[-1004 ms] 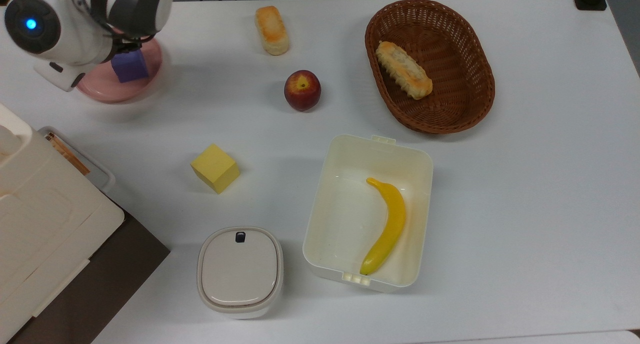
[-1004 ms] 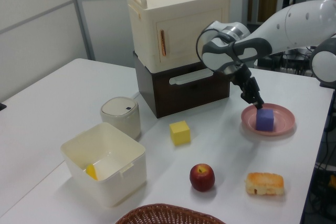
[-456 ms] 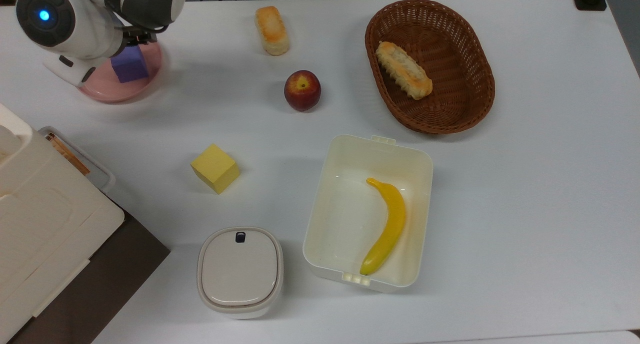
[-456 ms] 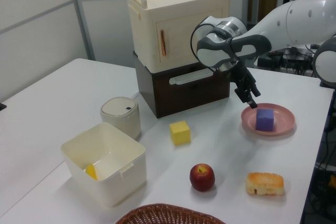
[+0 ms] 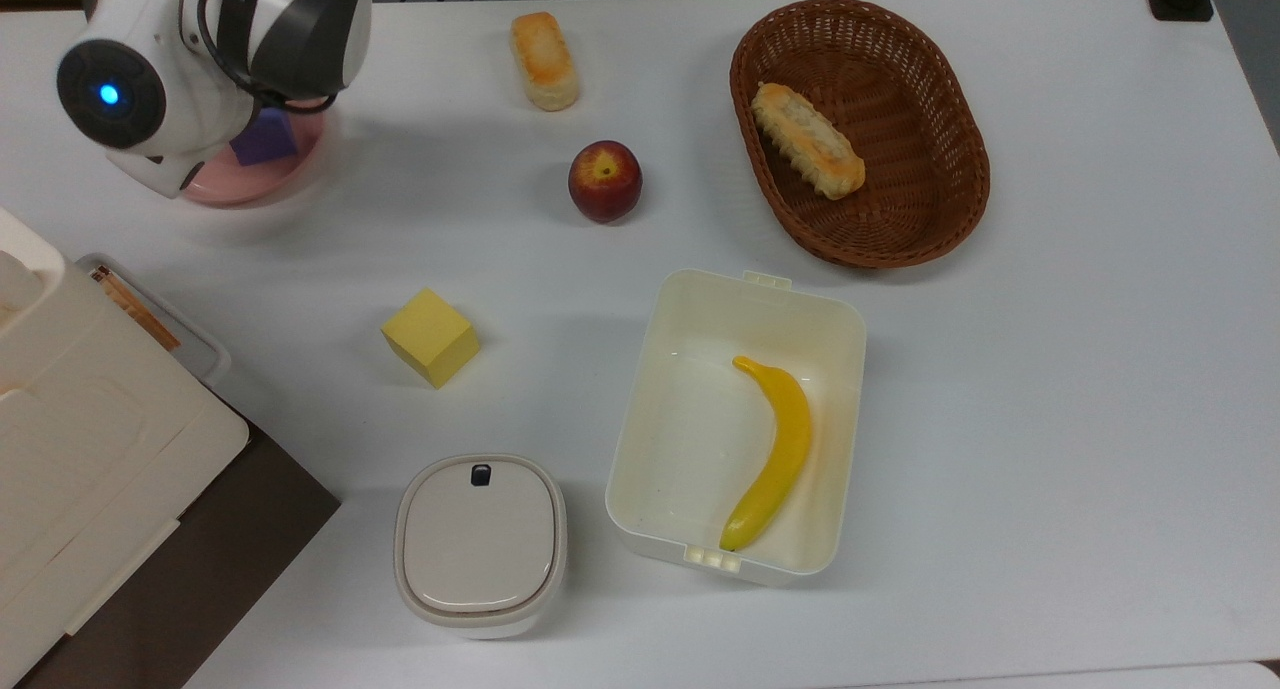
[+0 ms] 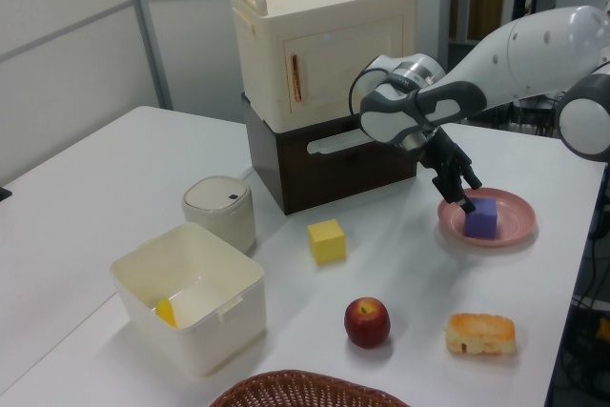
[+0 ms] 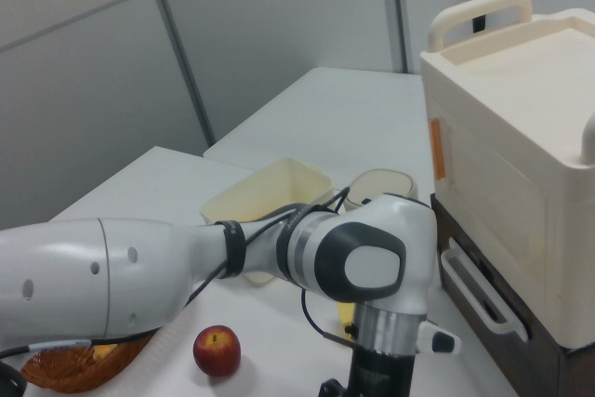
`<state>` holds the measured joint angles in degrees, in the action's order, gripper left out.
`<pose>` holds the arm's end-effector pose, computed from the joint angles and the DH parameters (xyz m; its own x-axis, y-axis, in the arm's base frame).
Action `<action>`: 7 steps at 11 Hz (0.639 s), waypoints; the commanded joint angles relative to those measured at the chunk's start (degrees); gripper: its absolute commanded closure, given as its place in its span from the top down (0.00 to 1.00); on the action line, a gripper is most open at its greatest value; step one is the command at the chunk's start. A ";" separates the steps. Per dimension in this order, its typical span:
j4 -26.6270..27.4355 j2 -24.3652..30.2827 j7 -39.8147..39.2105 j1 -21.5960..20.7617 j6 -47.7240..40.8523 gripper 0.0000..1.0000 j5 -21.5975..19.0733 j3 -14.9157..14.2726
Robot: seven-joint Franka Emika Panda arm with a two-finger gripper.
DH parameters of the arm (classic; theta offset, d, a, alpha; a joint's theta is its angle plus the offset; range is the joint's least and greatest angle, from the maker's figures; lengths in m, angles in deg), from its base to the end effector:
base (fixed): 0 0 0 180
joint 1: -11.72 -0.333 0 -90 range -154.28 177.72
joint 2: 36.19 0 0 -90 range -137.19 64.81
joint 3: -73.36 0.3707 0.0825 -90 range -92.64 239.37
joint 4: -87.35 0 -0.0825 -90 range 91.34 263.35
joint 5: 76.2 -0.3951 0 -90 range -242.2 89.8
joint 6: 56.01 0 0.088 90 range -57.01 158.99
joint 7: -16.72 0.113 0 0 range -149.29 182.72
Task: Put the purple cube on the table
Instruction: 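Close the gripper on the purple cube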
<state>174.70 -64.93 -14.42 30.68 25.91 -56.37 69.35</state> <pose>0.5891 -0.2875 0.3845 0.7487 0.1493 -0.6458 0.1977 -0.9803 0.0027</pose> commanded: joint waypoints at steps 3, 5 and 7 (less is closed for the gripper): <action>0.62 -2.11 -0.42 0.11 2.62 1.00 4.26 -0.30; 0.80 -2.55 -0.33 0.11 2.72 1.00 4.26 -0.30; 0.88 -2.55 0.02 -0.06 3.94 0.96 4.00 -0.30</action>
<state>174.71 -68.08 -14.41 31.08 27.38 -53.00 69.35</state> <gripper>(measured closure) 0.000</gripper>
